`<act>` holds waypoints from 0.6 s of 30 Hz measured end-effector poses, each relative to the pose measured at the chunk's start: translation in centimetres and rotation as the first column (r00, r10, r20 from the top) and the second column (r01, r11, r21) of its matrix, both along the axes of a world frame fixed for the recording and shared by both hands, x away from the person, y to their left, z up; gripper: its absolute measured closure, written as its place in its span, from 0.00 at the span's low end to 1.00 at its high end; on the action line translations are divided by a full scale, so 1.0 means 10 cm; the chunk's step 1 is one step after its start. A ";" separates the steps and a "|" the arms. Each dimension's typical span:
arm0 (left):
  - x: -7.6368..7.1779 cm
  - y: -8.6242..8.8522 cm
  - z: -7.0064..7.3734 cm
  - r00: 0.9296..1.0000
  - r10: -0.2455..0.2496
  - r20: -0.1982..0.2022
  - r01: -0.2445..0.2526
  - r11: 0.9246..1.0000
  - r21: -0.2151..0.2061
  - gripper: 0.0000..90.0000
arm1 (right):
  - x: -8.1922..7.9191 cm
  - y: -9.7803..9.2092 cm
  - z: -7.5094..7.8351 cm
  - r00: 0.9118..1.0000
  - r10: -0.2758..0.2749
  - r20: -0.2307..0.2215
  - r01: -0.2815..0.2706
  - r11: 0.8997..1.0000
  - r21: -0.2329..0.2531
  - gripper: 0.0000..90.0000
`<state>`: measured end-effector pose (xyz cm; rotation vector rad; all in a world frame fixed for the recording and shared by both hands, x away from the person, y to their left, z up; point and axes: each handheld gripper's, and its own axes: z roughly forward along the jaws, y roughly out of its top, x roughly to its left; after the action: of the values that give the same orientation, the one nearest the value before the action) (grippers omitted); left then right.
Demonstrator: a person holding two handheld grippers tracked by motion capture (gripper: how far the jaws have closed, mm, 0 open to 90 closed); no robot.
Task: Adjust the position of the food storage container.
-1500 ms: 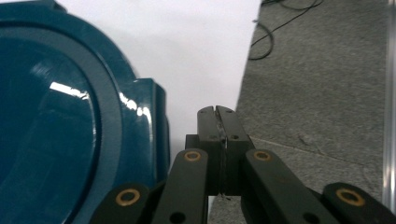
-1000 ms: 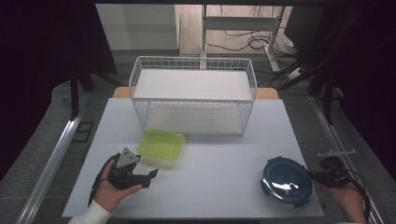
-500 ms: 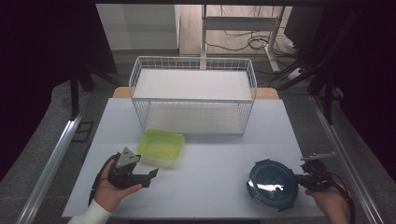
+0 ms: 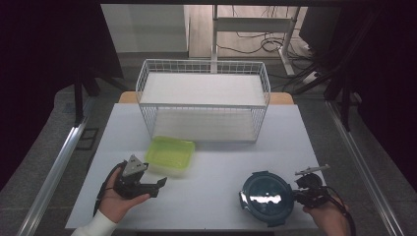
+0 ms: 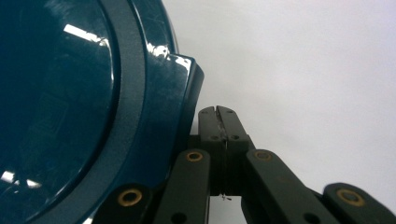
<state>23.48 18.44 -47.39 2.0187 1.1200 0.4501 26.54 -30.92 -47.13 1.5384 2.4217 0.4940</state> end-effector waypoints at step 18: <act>0.01 -0.01 -0.02 1.000 -0.001 -0.007 0.001 1.000 0.007 0.21 | -0.02 0.79 -0.06 0.990 0.142 -0.009 -0.143 0.990 -0.016 0.99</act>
<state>23.55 18.34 -47.55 2.0288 1.1225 0.4476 26.34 -22.97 -47.70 1.3696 2.5473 0.4942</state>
